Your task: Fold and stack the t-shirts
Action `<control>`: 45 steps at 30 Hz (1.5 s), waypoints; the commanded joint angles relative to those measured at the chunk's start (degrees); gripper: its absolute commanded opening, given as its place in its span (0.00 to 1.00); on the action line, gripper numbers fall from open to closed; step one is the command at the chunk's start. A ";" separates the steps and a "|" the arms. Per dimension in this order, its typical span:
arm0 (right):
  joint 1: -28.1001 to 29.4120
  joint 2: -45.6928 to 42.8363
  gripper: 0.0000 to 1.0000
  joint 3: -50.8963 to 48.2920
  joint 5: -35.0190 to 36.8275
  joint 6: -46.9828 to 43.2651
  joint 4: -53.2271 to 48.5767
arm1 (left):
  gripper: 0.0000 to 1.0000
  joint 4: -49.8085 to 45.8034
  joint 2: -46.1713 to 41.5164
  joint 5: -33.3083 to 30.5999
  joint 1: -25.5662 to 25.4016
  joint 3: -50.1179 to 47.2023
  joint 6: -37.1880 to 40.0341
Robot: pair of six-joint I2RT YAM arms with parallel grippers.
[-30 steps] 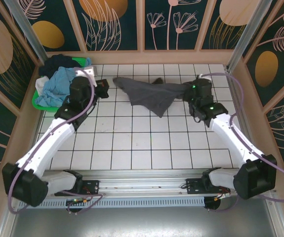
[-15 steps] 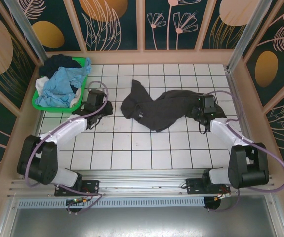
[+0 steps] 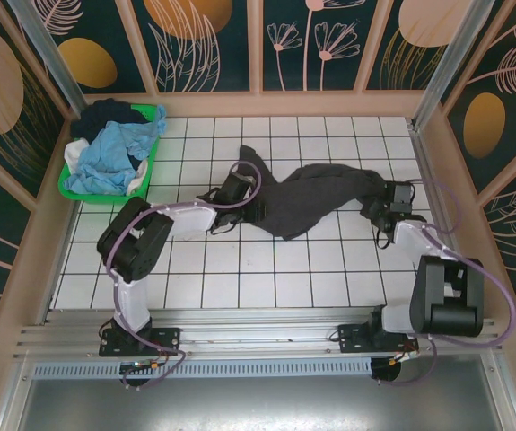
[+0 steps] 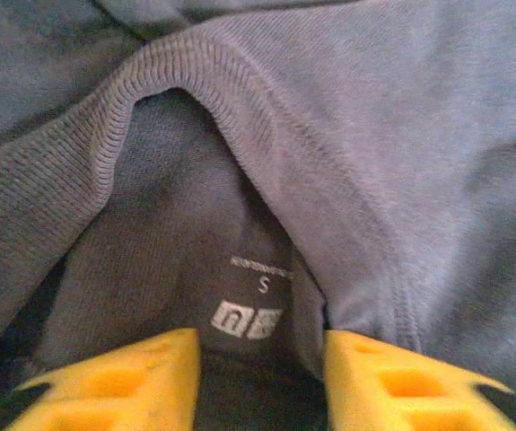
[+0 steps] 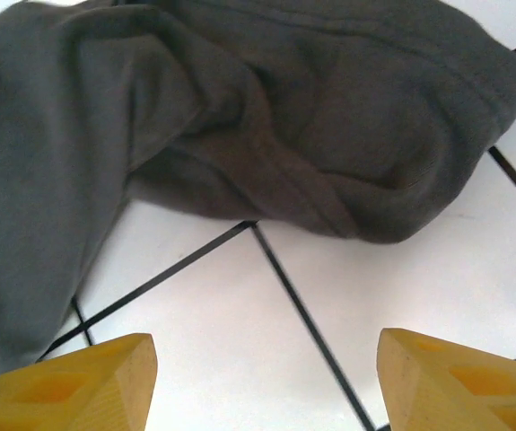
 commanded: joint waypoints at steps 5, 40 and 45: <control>-1.77 13.72 0.59 8.72 -1.04 0.66 3.36 | 0.00 -0.50 2.44 -0.92 1.34 4.58 -0.27; -1.58 -5.12 0.62 0.73 3.00 -4.22 -1.34 | 0.42 -6.48 -25.65 -8.65 12.75 -13.25 0.20; -6.82 -0.61 0.62 4.29 -0.08 -4.20 0.00 | 0.49 -2.10 -19.56 -8.29 1.14 -14.37 -1.39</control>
